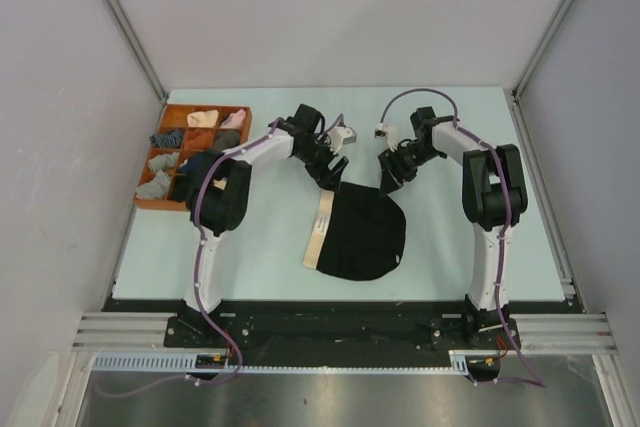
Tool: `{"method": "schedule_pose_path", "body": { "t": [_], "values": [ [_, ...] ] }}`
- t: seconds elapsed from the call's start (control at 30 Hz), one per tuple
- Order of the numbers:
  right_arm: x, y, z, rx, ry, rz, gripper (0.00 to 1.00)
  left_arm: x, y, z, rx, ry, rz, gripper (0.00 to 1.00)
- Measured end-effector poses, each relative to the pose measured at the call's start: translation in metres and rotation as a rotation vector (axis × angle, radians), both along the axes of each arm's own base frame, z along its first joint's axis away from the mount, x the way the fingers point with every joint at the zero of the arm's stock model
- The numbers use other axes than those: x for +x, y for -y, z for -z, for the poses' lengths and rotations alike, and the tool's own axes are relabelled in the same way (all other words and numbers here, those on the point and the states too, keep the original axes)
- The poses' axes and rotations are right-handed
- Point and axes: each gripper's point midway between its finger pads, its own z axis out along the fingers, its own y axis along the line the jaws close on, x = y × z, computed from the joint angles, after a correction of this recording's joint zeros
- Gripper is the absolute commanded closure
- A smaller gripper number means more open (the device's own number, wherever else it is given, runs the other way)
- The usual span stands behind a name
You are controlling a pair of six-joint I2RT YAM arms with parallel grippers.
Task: Roll the underwear
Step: Fold the underwear at the center of the board.
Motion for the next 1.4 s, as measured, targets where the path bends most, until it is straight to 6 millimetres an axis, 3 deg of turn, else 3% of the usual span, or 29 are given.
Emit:
{"method": "schedule_pose_path", "body": {
  "t": [0.1,0.37,0.7,0.9,1.0,1.17,1.4],
  "values": [
    [0.000,-0.009,0.003,-0.008,-0.009,0.002,0.39,-0.003,-0.002,0.010,0.019,-0.022,0.013,0.23],
    [0.008,-0.033,0.006,-0.035,0.002,-0.005,0.41,0.005,-0.001,0.007,0.030,-0.010,0.010,0.35],
    [0.015,-0.034,0.010,-0.079,0.025,0.010,0.55,0.005,0.000,0.013,0.045,-0.031,0.002,0.41],
    [0.017,-0.034,0.013,-0.077,0.015,0.012,0.66,0.005,0.000,0.015,0.057,-0.039,-0.005,0.58],
    [0.018,-0.035,0.014,-0.078,0.011,0.010,0.74,0.005,0.000,0.016,0.064,-0.042,-0.007,0.78],
    [0.018,-0.036,0.017,-0.091,0.013,0.007,0.89,0.004,-0.002,0.018,0.086,-0.058,-0.027,0.99],
    [0.020,-0.034,0.017,-0.106,0.019,0.013,1.00,0.009,-0.002,0.014,0.101,-0.057,-0.056,1.00]
  ]
}}
